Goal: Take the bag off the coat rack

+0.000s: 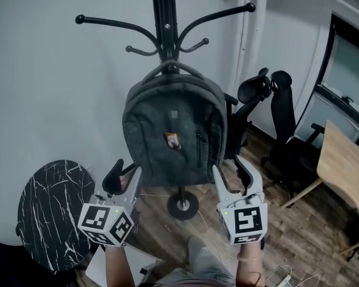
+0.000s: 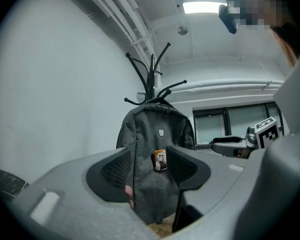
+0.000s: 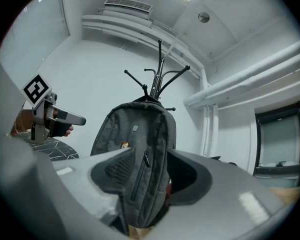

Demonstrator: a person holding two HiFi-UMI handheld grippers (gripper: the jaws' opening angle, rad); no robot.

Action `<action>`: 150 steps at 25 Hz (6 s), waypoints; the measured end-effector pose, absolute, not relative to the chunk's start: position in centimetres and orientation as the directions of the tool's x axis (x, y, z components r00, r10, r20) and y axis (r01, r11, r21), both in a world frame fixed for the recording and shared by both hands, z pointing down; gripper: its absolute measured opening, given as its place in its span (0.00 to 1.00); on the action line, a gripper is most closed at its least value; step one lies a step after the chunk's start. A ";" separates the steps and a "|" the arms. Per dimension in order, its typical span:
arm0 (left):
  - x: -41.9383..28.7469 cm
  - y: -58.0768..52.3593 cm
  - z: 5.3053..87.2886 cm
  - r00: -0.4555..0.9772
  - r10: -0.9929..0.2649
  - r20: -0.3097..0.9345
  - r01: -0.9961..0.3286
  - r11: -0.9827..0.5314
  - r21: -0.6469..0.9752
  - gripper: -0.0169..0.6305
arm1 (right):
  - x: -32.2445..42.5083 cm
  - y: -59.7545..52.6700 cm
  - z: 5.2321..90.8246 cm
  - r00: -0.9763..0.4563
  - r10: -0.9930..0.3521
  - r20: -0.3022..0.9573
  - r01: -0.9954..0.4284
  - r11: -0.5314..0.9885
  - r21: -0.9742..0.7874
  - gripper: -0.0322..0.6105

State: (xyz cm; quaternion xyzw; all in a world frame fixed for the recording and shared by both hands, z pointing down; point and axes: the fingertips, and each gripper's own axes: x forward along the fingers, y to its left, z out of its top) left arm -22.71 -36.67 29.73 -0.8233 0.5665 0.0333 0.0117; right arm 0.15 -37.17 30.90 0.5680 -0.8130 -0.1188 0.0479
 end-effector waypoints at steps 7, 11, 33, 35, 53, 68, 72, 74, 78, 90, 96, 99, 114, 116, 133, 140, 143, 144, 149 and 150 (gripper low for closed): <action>-23.5 -40.2 30.5 0.316 -0.948 -0.044 -0.948 -0.318 0.024 0.40 | 0.6 -41.0 30.6 -0.336 -0.938 -0.079 -0.920 0.309 0.240 0.36; -24.1 -42.0 30.8 0.292 -0.956 -0.015 -0.956 -0.292 -0.009 0.40 | 0.5 -42.9 30.9 -0.347 -0.935 -0.068 -0.916 0.322 0.240 0.36; -24.4 -48.8 34.5 0.184 -0.980 0.082 -0.975 -0.192 -0.108 0.33 | 0.3 -49.0 31.9 -0.364 -0.929 -0.075 -0.899 0.329 0.289 0.30; -24.2 -48.7 34.5 0.174 -0.982 0.070 -0.976 -0.181 -0.117 0.28 | 0.3 -48.9 31.9 -0.372 -0.923 -0.094 -0.894 0.329 0.303 0.26; -23.1 -46.6 32.5 0.137 -0.990 -0.012 -0.983 -0.135 -0.126 0.15 | 0.2 -46.7 29.6 -0.338 -0.910 -0.240 -0.901 0.238 0.364 0.17; -22.9 -43.0 30.9 0.163 -0.985 -0.051 -0.978 -0.155 -0.137 0.15 | 0.3 -42.9 28.4 -0.320 -0.904 -0.283 -0.910 0.210 0.356 0.17; -22.9 -41.9 30.7 0.167 -0.984 -0.057 -0.979 -0.158 -0.132 0.15 | 0.4 -41.6 28.1 -0.304 -0.905 -0.299 -0.922 0.200 0.333 0.17; -22.8 -41.2 30.5 0.171 -0.983 -0.062 -0.978 -0.161 -0.131 0.15 | 0.5 -40.8 27.9 -0.301 -0.905 -0.301 -0.921 0.194 0.337 0.17; -22.7 -39.9 30.1 0.177 -0.982 -0.071 -0.977 -0.167 -0.130 0.15 | 0.6 -39.4 27.6 -0.297 -0.904 -0.309 -0.921 0.186 0.343 0.17; -21.9 -35.6 29.9 0.191 -0.978 -0.081 -0.976 -0.180 -0.125 0.14 | 1.4 -35.4 27.9 -0.273 -0.917 -0.291 -0.925 0.167 0.342 0.17; -21.6 -33.1 30.3 0.197 -0.977 -0.078 -0.975 -0.187 -0.118 0.14 | 1.8 -32.9 28.3 -0.258 -0.925 -0.281 -0.931 0.159 0.330 0.17; -21.5 -31.8 30.5 0.198 -0.977 -0.076 -0.976 -0.189 -0.109 0.15 | 2.0 -31.6 28.5 -0.257 -0.925 -0.280 -0.932 0.161 0.325 0.16; -21.3 -26.3 32.1 0.226 -0.973 -0.053 -0.971 -0.221 -0.090 0.15 | 2.1 -26.0 29.9 -0.224 -0.940 -0.259 -0.941 0.139 0.309 0.16; -21.3 -25.9 32.2 0.230 -0.972 -0.049 -0.971 -0.225 -0.085 0.15 | 2.1 -25.5 30.0 -0.222 -0.943 -0.249 -0.938 0.136 0.319 0.16; -20.0 -24.3 32.4 0.194 -0.981 -0.032 -0.980 -0.192 -0.053 0.15 | 3.5 -24.3 30.1 -0.245 -0.946 -0.211 -0.924 0.162 0.346 0.16; -18.2 -22.7 32.6 0.174 -0.985 -0.005 -0.984 -0.174 -0.044 0.15 | 5.3 -23.2 30.2 -0.261 -0.948 -0.184 -0.920 0.187 0.343 0.16; -17.8 -22.1 32.8 0.161 -0.987 0.008 -0.986 -0.161 -0.038 0.15 | 5.7 -22.7 30.4 -0.272 -0.947 -0.173 -0.919 0.202 0.339 0.16; -17.6 -21.7 32.9 0.155 -0.988 0.009 -0.987 -0.155 -0.037 0.15 | 5.9 -22.5 30.5 -0.278 -0.945 -0.171 -0.917 0.208 0.339 0.16; -16.6 -20.0 33.2 0.130 -0.991 0.015 -0.991 -0.130 -0.031 0.15 | 6.8 -21.4 30.7 -0.303 -0.939 -0.161 -0.910 0.235 0.341 0.17; -16.5 -19.7 33.3 0.125 -0.992 0.017 -0.992 -0.125 -0.029 0.15 | 7.0 -21.2 30.8 -0.309 -0.937 -0.161 -0.908 0.240 0.343 0.16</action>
